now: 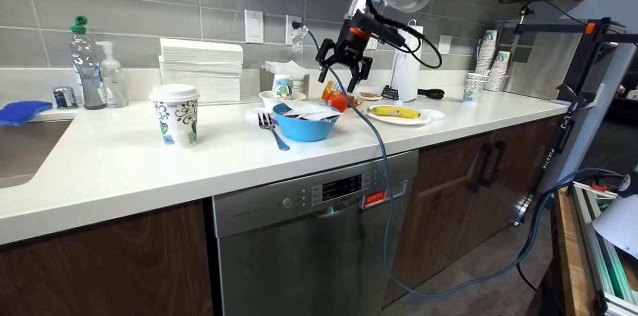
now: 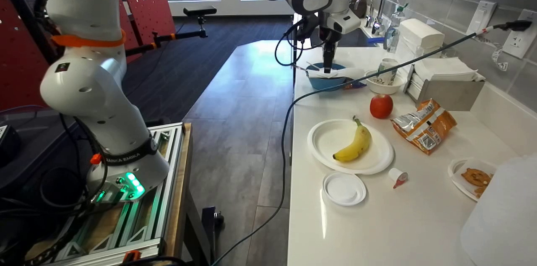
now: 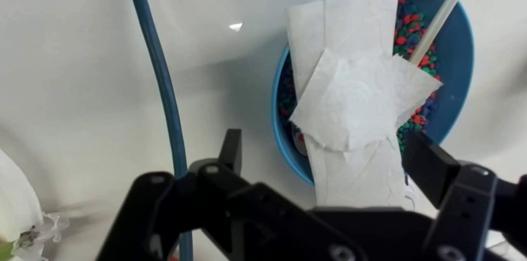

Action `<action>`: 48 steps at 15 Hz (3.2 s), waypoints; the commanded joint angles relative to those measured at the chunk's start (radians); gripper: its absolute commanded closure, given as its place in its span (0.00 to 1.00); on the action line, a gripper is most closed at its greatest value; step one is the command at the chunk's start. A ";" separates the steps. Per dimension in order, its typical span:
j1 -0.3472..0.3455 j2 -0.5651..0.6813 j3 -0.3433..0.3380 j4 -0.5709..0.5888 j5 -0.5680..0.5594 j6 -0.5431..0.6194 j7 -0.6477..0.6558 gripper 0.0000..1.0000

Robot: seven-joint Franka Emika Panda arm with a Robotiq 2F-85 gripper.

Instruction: Remove the paper from the blue bowl and put it on the banana

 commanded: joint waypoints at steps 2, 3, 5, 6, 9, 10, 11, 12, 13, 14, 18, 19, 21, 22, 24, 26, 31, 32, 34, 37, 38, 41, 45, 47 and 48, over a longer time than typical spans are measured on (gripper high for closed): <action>0.004 0.076 -0.003 0.058 0.039 0.003 0.031 0.00; 0.002 0.083 0.001 0.061 0.049 0.003 0.026 0.00; 0.001 0.094 0.005 0.070 0.064 0.005 0.015 0.00; 0.000 0.097 0.007 0.073 0.073 0.005 0.011 0.00; -0.002 0.104 0.015 0.082 0.096 -0.001 0.001 0.00; -0.002 0.105 0.016 0.083 0.099 0.001 -0.004 0.00; -0.002 0.107 0.018 0.084 0.103 0.004 -0.009 0.00; -0.003 0.108 0.021 0.083 0.109 0.008 -0.018 0.00; -0.004 0.110 0.023 0.083 0.113 0.011 -0.025 0.00; -0.004 0.113 0.024 0.084 0.116 0.008 -0.031 0.02; -0.003 0.126 0.029 0.084 0.120 0.015 -0.054 0.15; -0.002 0.129 0.031 0.085 0.121 0.016 -0.059 0.16; 0.000 0.134 0.032 0.085 0.117 0.019 -0.066 0.20; -0.001 0.134 0.032 0.086 0.117 0.020 -0.072 0.22; 0.000 0.136 0.033 0.087 0.115 0.019 -0.076 0.27; 0.001 0.140 0.033 0.088 0.112 0.017 -0.078 0.32; 0.002 0.155 0.028 0.085 0.105 0.028 -0.082 0.44; 0.001 0.158 0.030 0.084 0.109 0.032 -0.087 0.61; 0.001 0.156 0.033 0.083 0.111 0.042 -0.094 0.78; -0.002 0.130 0.043 0.073 0.119 0.052 -0.114 0.99; -0.005 0.112 0.050 0.067 0.127 0.052 -0.123 1.00; -0.013 0.051 0.064 0.050 0.156 0.048 -0.142 1.00; -0.018 -0.069 0.036 -0.006 0.169 0.114 -0.116 1.00; -0.033 -0.120 0.014 -0.046 0.163 0.171 -0.103 1.00; -0.041 -0.141 0.003 -0.070 0.158 0.198 -0.099 1.00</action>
